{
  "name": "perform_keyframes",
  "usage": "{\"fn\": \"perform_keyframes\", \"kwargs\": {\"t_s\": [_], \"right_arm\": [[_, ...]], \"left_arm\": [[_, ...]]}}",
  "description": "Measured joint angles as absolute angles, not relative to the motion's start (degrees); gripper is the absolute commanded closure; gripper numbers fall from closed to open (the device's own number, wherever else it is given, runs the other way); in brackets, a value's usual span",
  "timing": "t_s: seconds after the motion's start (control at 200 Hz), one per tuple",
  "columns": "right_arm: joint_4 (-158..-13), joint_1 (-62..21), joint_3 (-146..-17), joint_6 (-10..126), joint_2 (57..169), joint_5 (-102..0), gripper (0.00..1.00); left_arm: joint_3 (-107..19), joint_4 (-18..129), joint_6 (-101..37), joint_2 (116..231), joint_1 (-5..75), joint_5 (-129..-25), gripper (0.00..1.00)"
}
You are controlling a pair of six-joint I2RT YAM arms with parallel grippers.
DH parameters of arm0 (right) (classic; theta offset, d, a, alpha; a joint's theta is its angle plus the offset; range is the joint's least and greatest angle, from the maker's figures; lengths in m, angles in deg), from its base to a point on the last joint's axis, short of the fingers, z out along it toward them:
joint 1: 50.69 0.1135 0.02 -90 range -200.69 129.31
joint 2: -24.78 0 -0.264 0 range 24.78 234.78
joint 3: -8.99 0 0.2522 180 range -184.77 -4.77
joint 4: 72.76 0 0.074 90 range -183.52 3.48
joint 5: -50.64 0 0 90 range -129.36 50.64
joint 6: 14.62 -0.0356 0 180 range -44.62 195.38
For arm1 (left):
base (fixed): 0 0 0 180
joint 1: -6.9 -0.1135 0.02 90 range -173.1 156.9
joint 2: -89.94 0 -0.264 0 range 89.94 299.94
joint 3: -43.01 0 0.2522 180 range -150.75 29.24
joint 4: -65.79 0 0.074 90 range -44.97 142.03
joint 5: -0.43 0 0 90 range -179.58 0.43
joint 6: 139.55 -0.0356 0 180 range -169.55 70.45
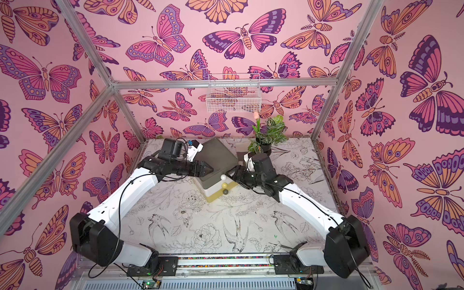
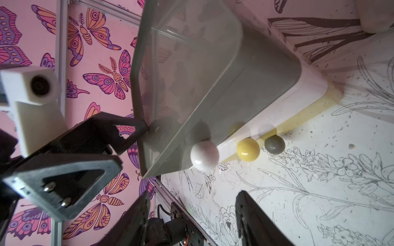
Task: Take the keys out of the drawer
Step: Close the drawer in the storage box, then open the drawer in the storage box.
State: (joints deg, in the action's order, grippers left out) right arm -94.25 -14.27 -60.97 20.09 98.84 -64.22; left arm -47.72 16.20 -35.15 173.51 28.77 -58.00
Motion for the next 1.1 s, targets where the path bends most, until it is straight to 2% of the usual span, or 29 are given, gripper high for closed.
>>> {"fn": "perform_keyframes", "kwargs": {"t_s": [0.14, 0.265, 0.421, 0.721, 1.102], "right_arm": [[-92.17, -14.24, -54.88, 18.08, 93.59, -63.39, 0.34], [-89.09, -13.94, -49.46, 15.98, 93.2, -63.3, 0.36], [-82.99, -12.58, -45.15, 13.75, 96.89, -63.45, 0.37], [-70.6, -11.12, -45.04, 12.47, 106.84, -65.77, 0.39], [-64.06, -11.05, -47.75, 12.36, 114.05, -67.43, 0.45]], "left_arm": [[-46.81, 16.09, -35.15, 172.47, 28.66, -58.02, 0.26], [-46.43, 15.91, -35.13, 171.87, 28.66, -58.05, 0.26], [-46.28, 15.91, -34.98, 171.7, 28.66, -58.05, 0.26], [-45.91, 15.93, -34.96, 171.24, 28.66, -58.02, 0.26], [-45.91, 15.93, -34.96, 171.24, 28.66, -58.02, 0.26]]}}
